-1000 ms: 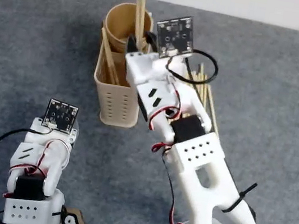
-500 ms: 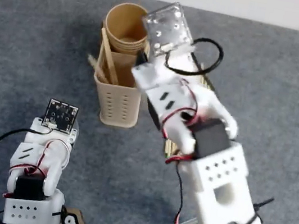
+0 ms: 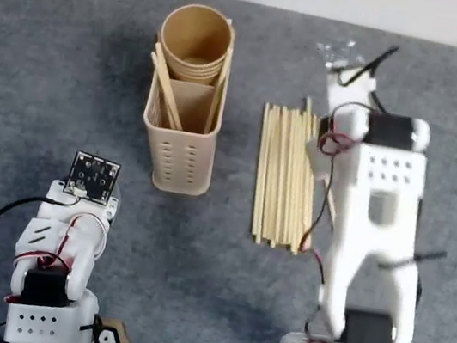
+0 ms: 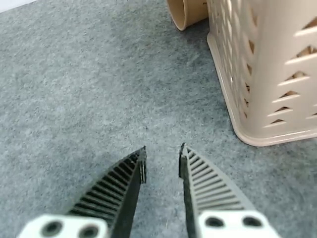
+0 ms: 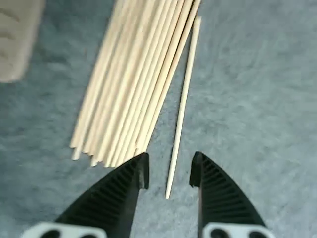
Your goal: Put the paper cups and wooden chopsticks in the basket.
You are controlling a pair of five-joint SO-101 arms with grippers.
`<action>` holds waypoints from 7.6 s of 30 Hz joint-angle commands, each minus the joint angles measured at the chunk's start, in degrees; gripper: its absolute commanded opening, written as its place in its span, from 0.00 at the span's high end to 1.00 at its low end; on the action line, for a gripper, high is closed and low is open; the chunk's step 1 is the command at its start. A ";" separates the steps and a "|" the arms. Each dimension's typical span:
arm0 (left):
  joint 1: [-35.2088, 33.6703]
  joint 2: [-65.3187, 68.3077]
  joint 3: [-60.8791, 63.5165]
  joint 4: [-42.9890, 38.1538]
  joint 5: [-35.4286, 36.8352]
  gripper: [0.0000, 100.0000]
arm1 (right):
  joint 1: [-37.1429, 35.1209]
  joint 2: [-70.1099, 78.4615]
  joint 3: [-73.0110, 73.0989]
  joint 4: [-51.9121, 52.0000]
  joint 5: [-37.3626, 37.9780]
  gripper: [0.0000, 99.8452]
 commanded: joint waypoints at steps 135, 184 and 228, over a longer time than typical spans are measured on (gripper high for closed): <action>0.84 -0.40 -0.31 -0.88 0.09 0.87 | -31.34 -24.84 37.14 -87.34 -15.38 0.89; 1.98 -0.40 -0.31 -0.62 0.09 0.87 | 11.12 22.64 8.40 -23.87 5.45 1.00; 2.07 -0.40 -0.22 -0.70 0.09 0.87 | -28.09 -29.32 35.12 -72.92 -24.44 0.88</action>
